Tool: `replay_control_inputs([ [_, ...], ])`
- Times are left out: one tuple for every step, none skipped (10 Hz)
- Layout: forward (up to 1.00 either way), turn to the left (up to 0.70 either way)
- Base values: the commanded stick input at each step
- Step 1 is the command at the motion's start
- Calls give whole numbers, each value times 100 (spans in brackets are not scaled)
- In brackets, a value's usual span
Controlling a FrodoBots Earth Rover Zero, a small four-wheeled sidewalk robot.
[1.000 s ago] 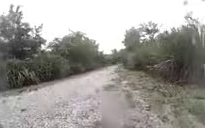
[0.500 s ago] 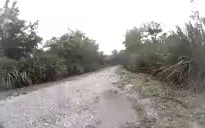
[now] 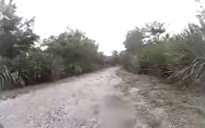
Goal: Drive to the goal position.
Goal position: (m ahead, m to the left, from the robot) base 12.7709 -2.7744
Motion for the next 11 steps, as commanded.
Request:
replay_control_inputs([
  [70, 0],
  [70, 0],
  [70, 0],
  [70, 0],
  [70, 0],
  [70, 0],
  [70, 0],
  [70, -20],
  [70, -35],
  [70, -35],
  [70, -1],
])
